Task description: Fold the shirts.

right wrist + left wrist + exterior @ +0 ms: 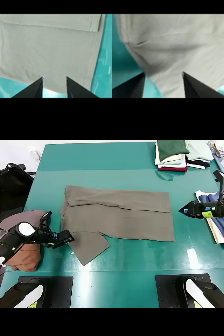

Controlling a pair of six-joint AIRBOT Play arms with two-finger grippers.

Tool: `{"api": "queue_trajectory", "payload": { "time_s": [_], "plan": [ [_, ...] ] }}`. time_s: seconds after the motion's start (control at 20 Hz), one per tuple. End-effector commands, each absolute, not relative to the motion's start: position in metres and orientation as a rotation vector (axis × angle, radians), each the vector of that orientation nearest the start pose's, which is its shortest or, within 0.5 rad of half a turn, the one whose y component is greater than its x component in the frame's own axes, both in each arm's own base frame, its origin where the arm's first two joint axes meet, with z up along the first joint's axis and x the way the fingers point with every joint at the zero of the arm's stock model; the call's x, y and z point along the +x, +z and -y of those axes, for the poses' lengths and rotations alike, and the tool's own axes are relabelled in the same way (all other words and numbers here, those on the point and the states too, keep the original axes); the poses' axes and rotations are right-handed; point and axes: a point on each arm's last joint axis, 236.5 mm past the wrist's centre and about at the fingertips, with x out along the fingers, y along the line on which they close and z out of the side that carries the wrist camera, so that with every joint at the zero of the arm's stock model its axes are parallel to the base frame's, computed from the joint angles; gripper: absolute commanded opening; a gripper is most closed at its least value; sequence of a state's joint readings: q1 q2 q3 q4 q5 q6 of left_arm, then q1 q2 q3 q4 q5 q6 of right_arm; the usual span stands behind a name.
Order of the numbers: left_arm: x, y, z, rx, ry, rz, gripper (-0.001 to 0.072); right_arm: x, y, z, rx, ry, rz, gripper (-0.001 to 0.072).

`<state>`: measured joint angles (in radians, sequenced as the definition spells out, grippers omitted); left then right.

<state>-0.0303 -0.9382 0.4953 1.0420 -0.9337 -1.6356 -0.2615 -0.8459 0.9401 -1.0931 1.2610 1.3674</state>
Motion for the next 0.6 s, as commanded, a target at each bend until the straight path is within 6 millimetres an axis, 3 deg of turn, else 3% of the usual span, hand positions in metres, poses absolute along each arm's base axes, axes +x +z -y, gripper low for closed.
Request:
{"api": "queue_trajectory", "payload": {
  "time_s": [0.0,0.05,0.1,0.2,0.35,0.4,0.45,0.55],
  "plan": [
    [0.257,-0.073,0.105,-0.612,-0.119,-1.32,0.046,0.3,0.089,-0.025,0.339,0.201,-1.073,0.0337],
    [0.258,-0.071,0.104,-0.601,-0.124,-1.317,0.0071,0.295,0.085,-0.021,0.308,0.193,-1.096,0.0337],
    [0.26,-0.068,0.104,-0.593,-0.131,-1.308,0.0021,0.287,0.077,-0.011,0.267,0.162,-1.141,0.0337],
    [0.267,-0.056,0.105,-0.579,-0.152,-1.288,0.0021,0.265,0.052,0.01,0.258,0.094,-1.24,0.0337],
    [0.274,-0.038,0.109,-0.535,-0.208,-1.274,0.0021,0.229,-0.006,0.036,0.432,-0.03,-1.357,0.0357],
    [0.276,-0.035,0.11,-0.529,-0.216,-1.267,0.0021,0.218,-0.024,0.038,0.51,-0.058,-1.393,0.0466],
    [0.278,-0.034,0.11,-0.523,-0.22,-1.262,0.0021,0.209,-0.041,0.037,0.598,-0.072,-1.43,0.0511],
    [0.277,-0.034,0.11,-0.512,-0.229,-1.263,0.0021,0.203,-0.068,0.024,0.77,-0.047,-1.466,0.0509]
  ]
}}
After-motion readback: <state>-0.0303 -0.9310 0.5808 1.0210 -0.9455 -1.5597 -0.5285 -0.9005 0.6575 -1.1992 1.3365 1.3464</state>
